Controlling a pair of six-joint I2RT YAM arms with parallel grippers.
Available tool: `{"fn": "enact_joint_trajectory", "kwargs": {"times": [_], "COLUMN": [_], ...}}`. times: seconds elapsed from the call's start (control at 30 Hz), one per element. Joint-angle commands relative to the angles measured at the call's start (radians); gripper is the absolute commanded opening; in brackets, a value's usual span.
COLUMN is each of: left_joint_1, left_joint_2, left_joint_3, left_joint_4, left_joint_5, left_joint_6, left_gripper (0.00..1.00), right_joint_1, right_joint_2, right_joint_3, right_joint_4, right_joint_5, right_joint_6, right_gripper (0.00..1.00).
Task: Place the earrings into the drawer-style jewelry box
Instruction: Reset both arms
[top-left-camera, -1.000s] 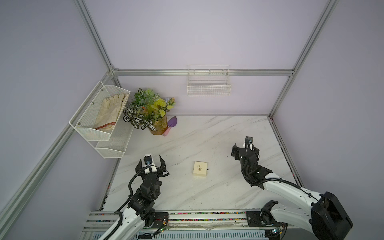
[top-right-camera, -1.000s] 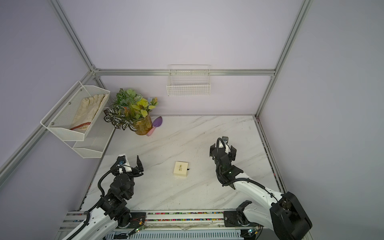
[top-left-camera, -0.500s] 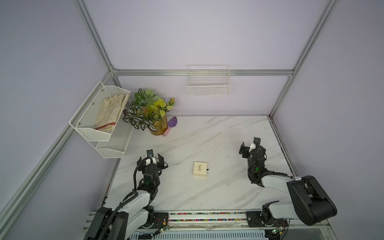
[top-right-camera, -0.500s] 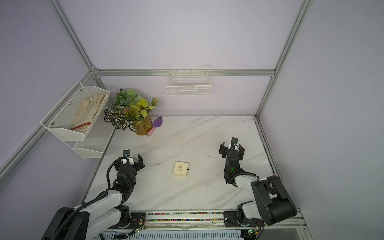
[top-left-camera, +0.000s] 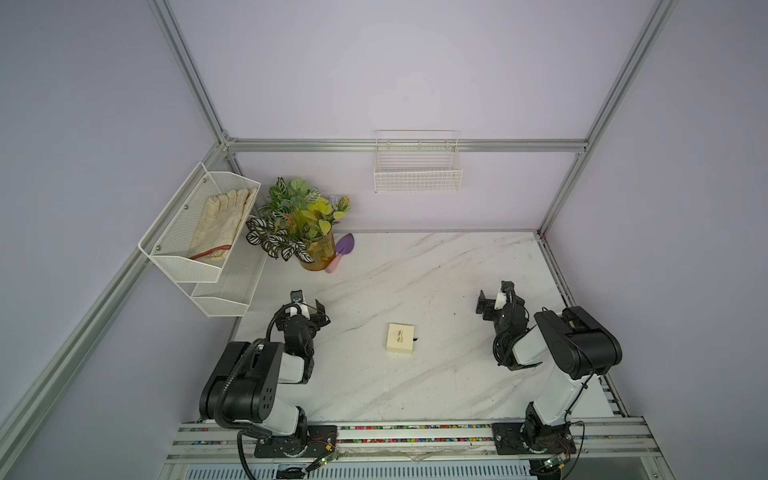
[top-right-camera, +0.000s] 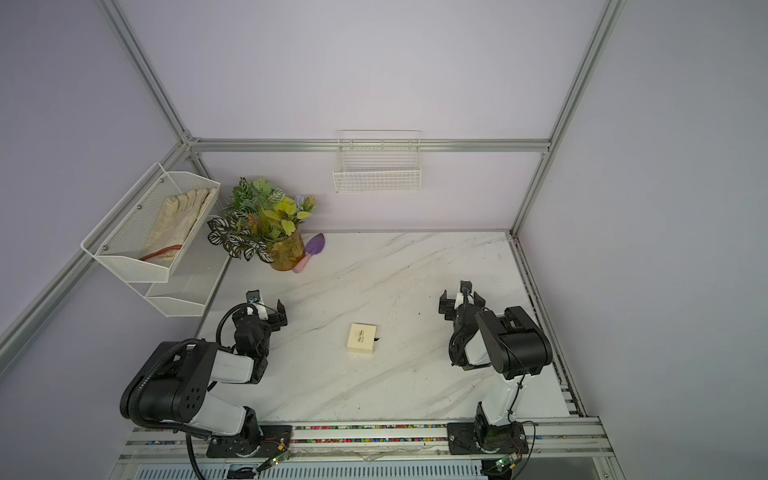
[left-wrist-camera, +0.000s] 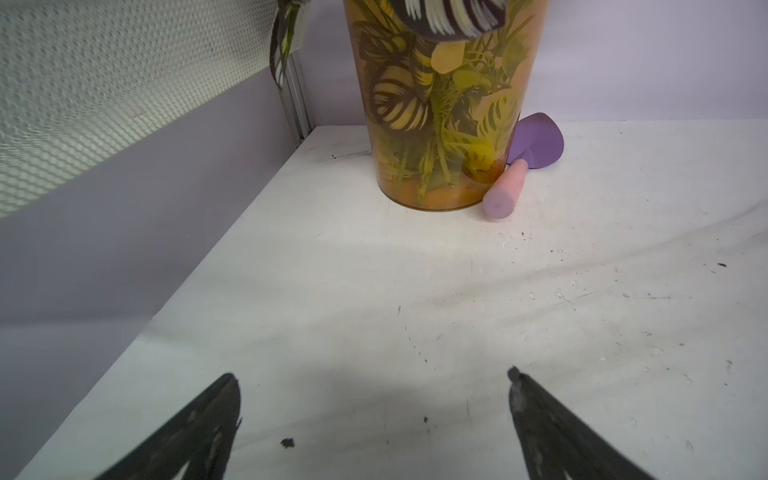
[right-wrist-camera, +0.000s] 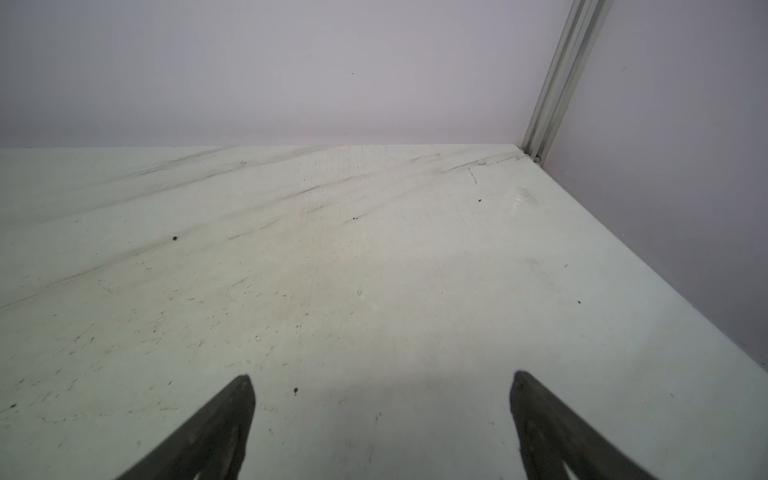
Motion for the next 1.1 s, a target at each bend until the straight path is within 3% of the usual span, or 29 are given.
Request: {"fn": "enact_joint_trajectory", "kwargs": {"times": [0.0, 0.1, 0.33, 1.07], "left_joint_1": [0.005, 0.006, 0.004, 0.004], "left_joint_2": [0.024, 0.008, 0.013, 0.013], "left_joint_3": [0.087, 0.156, 0.148, 0.148], "left_joint_4": [0.022, -0.138, -0.113, -0.112], "left_joint_5": [0.03, -0.012, -0.011, -0.011], "left_joint_6": [-0.012, -0.041, -0.03, -0.031], "left_gripper": [1.0, 1.0, 1.0, 1.0], "right_joint_1": [-0.006, -0.012, -0.043, -0.05], "right_joint_2": [0.0, -0.003, -0.011, -0.007], "right_joint_3": [0.029, 0.049, 0.099, 0.117], "right_joint_4": [0.068, 0.027, -0.086, -0.114], "right_joint_5": [-0.027, -0.022, -0.032, -0.049], "right_joint_6": [-0.011, 0.005, 0.048, 0.054], "right_gripper": [0.97, 0.97, 0.97, 0.97]}}
